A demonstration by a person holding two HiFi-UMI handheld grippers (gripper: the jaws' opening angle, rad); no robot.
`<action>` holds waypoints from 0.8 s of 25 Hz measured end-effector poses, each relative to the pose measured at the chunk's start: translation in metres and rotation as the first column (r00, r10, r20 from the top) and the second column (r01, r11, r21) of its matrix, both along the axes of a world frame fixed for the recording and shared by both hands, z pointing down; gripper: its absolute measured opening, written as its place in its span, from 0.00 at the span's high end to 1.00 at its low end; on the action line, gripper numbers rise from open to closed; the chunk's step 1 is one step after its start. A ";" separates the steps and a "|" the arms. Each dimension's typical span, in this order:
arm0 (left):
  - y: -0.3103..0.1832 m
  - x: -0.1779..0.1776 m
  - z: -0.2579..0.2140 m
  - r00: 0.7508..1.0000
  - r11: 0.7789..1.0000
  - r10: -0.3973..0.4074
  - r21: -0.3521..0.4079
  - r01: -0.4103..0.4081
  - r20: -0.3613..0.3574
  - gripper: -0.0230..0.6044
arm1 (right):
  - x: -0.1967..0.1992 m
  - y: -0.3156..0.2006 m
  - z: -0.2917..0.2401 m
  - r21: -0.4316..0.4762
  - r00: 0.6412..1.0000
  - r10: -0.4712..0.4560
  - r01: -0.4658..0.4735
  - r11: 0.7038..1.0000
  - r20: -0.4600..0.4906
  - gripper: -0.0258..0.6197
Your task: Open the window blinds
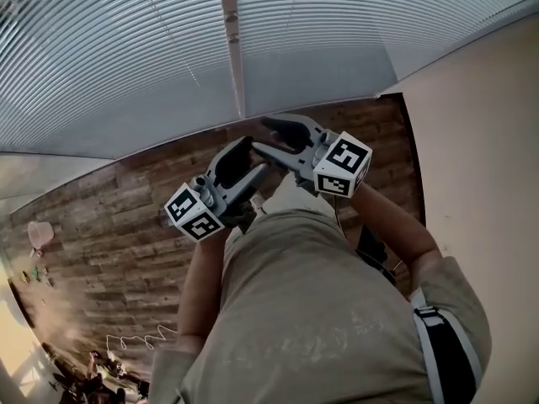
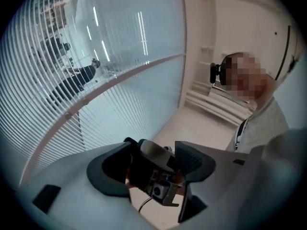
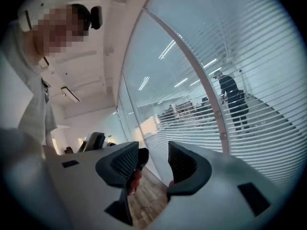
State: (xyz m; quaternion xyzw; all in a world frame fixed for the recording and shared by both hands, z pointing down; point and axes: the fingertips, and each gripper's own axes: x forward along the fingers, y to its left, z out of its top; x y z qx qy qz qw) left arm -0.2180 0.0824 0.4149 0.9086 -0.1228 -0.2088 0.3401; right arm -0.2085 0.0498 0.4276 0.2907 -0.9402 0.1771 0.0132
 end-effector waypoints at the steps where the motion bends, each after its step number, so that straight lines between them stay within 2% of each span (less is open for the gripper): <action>1: 0.000 0.002 -0.003 1.000 1.000 0.012 0.006 -0.012 -0.023 0.51 | -0.009 -0.003 0.000 -0.024 0.999 -0.024 0.024 0.999 0.036 0.68; 4: 0.001 0.005 -0.010 0.995 1.000 0.028 0.003 -0.027 -0.099 0.52 | -0.034 -0.005 0.000 -0.060 0.990 -0.086 0.093 0.994 0.112 0.65; 6: 0.002 0.001 -0.018 0.983 0.999 0.027 -0.021 -0.031 -0.180 0.52 | -0.050 -0.001 -0.002 -0.084 0.981 -0.128 0.142 0.986 0.148 0.65; 8: 0.001 -0.009 -0.025 0.956 0.997 0.025 -0.059 -0.045 -0.291 0.67 | -0.061 0.000 -0.004 -0.150 0.958 -0.154 0.194 0.970 0.242 0.64; 9: -0.002 -0.014 -0.026 0.941 0.996 0.019 -0.079 -0.048 -0.337 0.72 | -0.066 -0.001 -0.004 -0.182 0.943 -0.159 0.218 0.959 0.291 0.64; 10: -0.005 -0.018 -0.024 0.930 0.994 0.007 -0.097 -0.046 -0.369 0.74 | -0.070 -0.002 -0.002 -0.209 0.931 -0.159 0.236 0.949 0.329 0.65; 14: -0.015 -0.034 -0.022 0.908 0.989 -0.051 -0.147 -0.012 -0.416 0.75 | -0.086 -0.009 0.000 -0.279 0.908 -0.151 0.272 0.921 0.390 0.64; 20: -0.012 -0.046 -0.012 0.886 0.986 -0.060 -0.163 -0.018 -0.460 0.75 | -0.094 -0.007 0.015 -0.347 0.922 -0.091 0.232 0.909 0.376 0.61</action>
